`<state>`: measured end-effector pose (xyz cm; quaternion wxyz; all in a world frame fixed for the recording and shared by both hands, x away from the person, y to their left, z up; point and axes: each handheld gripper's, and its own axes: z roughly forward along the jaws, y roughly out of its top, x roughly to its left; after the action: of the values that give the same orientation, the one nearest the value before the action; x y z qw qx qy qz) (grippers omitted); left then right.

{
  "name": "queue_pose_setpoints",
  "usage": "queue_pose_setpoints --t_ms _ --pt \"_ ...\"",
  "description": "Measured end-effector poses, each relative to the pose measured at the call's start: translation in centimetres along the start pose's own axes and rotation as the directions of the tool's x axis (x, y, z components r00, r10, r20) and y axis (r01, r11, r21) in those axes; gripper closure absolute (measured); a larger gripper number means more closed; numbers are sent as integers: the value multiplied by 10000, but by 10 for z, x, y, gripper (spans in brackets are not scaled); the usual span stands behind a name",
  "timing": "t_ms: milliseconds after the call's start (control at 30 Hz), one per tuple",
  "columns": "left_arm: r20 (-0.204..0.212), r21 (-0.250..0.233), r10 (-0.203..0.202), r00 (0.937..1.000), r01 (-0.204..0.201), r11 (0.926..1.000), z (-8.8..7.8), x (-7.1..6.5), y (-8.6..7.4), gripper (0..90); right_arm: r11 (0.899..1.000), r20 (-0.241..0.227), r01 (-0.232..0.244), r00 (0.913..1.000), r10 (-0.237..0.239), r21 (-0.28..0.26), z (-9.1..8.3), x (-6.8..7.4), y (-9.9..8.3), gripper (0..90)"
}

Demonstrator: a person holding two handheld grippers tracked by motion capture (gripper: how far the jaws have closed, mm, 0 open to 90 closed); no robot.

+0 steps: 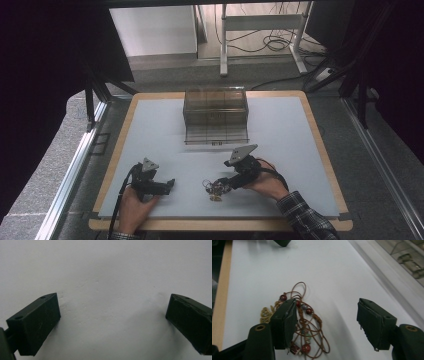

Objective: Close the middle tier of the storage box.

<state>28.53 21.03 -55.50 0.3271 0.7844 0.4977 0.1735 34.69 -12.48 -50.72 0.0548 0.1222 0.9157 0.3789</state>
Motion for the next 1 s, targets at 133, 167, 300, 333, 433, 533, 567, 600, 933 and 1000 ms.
queue_pose_setpoints --t_ms 133,167,300,333,433,533,567,600,933,1000 --pt "-2 -41 -47 10000 47 10000 0 0 0 0 10000 -170 67 9998 -66 56 3 5 1 327" --pt "-4 -34 -38 10000 37 10000 0 0 0 0 9999 -226 93 9997 -92 77 4 6 1 331" --pt "-4 -45 -52 10000 52 10000 0 0 0 0 9997 -413 196 9990 -189 170 8 10 1 342" --pt "-3 -41 -46 10000 46 10000 0 0 0 0 9995 -436 233 9988 -224 200 8 11 1 347" --pt "-1 -17 -15 10000 15 10000 0 0 0 0 9989 -497 335 9983 -318 337 10 14 0 367" --pt "-2 -16 -13 10000 13 10000 0 0 0 0 9983 -637 407 9972 -379 427 11 15 -1 386" --pt "-2 -4 0 10000 0 10000 0 0 0 0 9979 -659 422 9971 -390 482 11 16 -2 391" --pt "-1 -7 -1 10000 1 10000 0 0 0 0 9978 -671 421 9970 -386 512 11 16 -3 393" --pt "-4 -6 1 10000 -1 10000 0 0 0 0 9953 -967 563 9941 -486 784 14 21 -8 425" --pt "-5 -7 3 10000 -3 10000 0 0 0 0 9933 -1008 677 9932 -583 931 15 21 -9 434"
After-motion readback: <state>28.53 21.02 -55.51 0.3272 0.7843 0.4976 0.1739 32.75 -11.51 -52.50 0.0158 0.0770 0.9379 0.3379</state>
